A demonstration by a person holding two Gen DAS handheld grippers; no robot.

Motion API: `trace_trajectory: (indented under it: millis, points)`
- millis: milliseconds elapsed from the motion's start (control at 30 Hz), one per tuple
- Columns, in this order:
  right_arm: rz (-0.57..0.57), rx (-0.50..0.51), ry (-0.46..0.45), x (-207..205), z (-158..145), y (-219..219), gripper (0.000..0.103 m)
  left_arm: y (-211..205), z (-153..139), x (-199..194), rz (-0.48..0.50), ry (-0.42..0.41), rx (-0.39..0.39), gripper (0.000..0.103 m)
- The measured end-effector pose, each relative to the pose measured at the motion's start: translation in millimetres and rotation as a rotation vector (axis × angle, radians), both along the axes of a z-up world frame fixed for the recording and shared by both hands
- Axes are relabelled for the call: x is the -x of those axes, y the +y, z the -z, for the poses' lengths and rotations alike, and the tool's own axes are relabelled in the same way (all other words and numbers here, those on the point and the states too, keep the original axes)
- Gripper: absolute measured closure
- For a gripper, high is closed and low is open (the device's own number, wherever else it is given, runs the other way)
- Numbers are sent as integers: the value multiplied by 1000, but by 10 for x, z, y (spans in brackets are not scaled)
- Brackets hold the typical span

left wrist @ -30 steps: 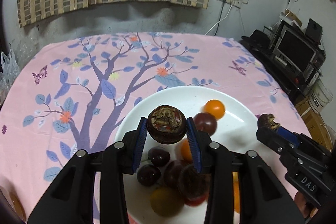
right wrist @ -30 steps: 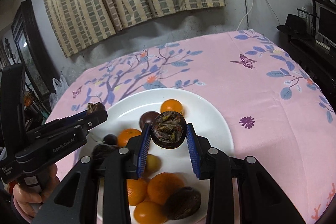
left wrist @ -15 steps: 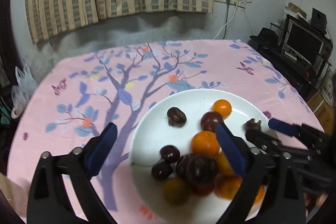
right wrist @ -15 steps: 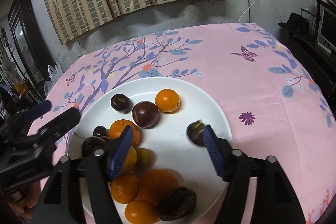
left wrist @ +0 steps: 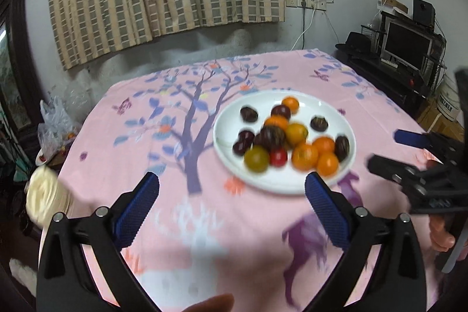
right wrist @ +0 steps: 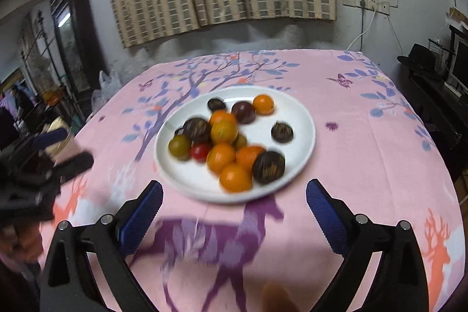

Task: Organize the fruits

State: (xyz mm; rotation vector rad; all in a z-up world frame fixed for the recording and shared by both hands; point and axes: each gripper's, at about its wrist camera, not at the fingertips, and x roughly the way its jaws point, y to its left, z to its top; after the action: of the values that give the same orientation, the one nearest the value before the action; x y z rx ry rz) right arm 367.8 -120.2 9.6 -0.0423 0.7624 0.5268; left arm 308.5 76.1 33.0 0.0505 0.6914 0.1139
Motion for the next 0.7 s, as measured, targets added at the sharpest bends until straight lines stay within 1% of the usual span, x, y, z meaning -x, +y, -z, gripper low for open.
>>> trace_trajectory:
  millis: [67, 133, 167, 233, 300, 367, 467, 533, 700]
  points:
    - [15, 14, -34, 282, 124, -140, 4, 6, 84, 213, -15, -10, 3, 5]
    - [22, 17, -46, 448, 233, -231, 4, 15, 211, 374, -19, -5, 31, 5]
    - [20, 14, -41, 531, 306, -289, 4, 16, 280, 417, -17, 5, 47, 5]
    - [24, 39, -32, 595, 357, -306, 4, 6, 412, 461, -20, 34, 65, 5]
    - [27, 68, -66, 670, 360, -293, 4, -13, 513, 462, -23, 67, 68, 5]
    - [26, 105, -99, 702, 366, -254, 4, -42, 546, 478, -17, 77, 53, 5]
    - [31, 148, -105, 694, 397, -208, 4, -60, 550, 514, -14, 61, 54, 5]
    - [31, 156, -105, 695, 408, -203, 4, -67, 548, 536, -9, 57, 66, 5]
    - [38, 156, -95, 678, 421, -216, 4, -71, 558, 536, -7, 62, 62, 5]
